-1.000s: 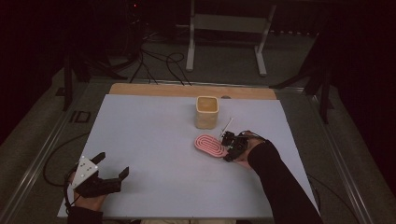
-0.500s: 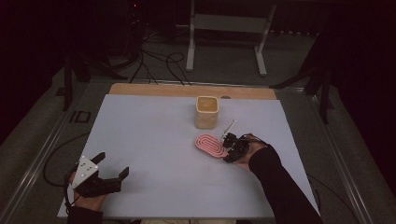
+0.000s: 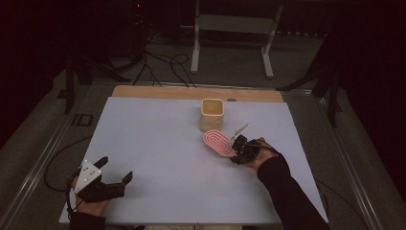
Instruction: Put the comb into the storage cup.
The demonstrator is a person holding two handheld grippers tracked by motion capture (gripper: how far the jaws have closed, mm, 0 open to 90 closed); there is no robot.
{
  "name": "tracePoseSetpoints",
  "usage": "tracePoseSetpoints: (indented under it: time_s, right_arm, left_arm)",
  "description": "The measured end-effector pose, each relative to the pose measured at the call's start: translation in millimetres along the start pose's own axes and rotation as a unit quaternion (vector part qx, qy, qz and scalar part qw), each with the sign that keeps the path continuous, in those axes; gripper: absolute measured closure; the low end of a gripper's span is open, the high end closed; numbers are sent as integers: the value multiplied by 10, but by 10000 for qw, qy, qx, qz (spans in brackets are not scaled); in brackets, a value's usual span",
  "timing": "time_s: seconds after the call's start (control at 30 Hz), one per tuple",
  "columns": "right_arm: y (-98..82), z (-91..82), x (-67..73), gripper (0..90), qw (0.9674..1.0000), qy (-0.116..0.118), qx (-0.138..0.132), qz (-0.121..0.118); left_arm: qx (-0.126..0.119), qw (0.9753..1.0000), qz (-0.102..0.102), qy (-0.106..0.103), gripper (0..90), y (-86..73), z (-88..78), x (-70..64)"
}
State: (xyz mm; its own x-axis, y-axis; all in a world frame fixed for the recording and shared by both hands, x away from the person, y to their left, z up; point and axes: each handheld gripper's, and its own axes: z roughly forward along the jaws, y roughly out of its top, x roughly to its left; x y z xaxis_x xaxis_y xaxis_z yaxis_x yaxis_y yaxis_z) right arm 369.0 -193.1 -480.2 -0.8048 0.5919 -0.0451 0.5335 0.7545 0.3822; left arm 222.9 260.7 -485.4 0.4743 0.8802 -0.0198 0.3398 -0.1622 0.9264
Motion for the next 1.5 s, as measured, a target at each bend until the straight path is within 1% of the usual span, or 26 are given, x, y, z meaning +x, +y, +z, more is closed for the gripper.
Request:
tracePoseSetpoints:
  time_s: [0.07,0.1,0.23,0.3,0.33,0.4,0.43,0.5,0.53,0.6,0.7,0.77,0.8,0.87,0.93,0.97,1.07,1.17,1.27,1.33,1.4,1.5]
  right_arm:
    - [-13,-32,6,699,9998,-64,-144,131]
    - [-33,-63,15,699,9992,-125,-301,226]
    - [-66,-117,43,699,9982,-169,-506,284]
    - [-78,-135,58,699,9979,-187,-552,283]
    - [-97,-159,82,699,9971,-199,-661,325]
    - [-121,-185,105,699,9958,-231,-795,388]
    - [-134,-197,117,699,9951,-266,-862,402]
    - [-153,-230,144,699,9938,-421,-957,388]
    - [-163,-250,156,699,9926,-502,-1030,403]
    - [-179,-294,178,699,9903,-499,-1212,453]
    - [-193,-358,226,699,9868,-592,-1425,493]
    - [-214,-398,244,699,9840,-525,-1600,581]
    - [-224,-412,253,699,9830,-528,-1656,597]
    - [-247,-436,267,698,9808,-551,-1751,662]
    - [-274,-455,275,698,9790,-510,-1831,742]
    - [-285,-460,287,699,9775,-513,-1890,778]
    - [-312,-476,329,699,9749,-528,-2008,802]
    - [-345,-482,363,698,9702,-493,-2197,896]
    - [-398,-470,389,699,9668,-508,-2318,946]
    - [-425,-463,412,699,9658,-488,-2391,881]
    - [-432,-470,432,699,9662,-517,-2393,804]
    - [-444,-489,454,698,9634,-491,-2513,791]
  left_arm:
    - [1,10000,-2,2,0,0,0,1]
    - [6,10000,-4,3,0,0,0,3]
    - [23,10000,-3,8,0,-2,7,-2]
    - [30,10000,-6,12,0,-2,9,-4]
    - [40,10000,-2,13,0,-2,10,-4]
    - [57,10000,-8,22,0,-3,13,-3]
    - [67,10000,-7,29,0,-4,15,-3]
    - [86,10000,-12,34,0,-5,18,-3]
    - [88,10000,-15,37,0,-6,19,-4]
    - [87,10000,-28,38,0,-6,23,-6]
    - [94,9999,-26,40,0,-7,26,-6]
    - [90,9999,-36,37,0,-6,25,-6]
    - [96,9999,-34,37,0,-7,24,-3]
    - [98,9999,-46,36,0,-8,24,1]
    - [102,9999,-46,40,0,-8,25,3]
    - [103,9999,-46,42,0,-8,26,3]
    - [106,9999,-55,44,0,-8,30,1]
    - [113,9999,-56,52,0,-7,28,0]
    - [114,9999,-74,41,0,-10,30,5]
    - [117,9999,-86,36,0,-10,31,8]
    - [115,9999,-87,33,0,-7,28,8]
    - [113,9999,-74,20,0,-1,24,7]
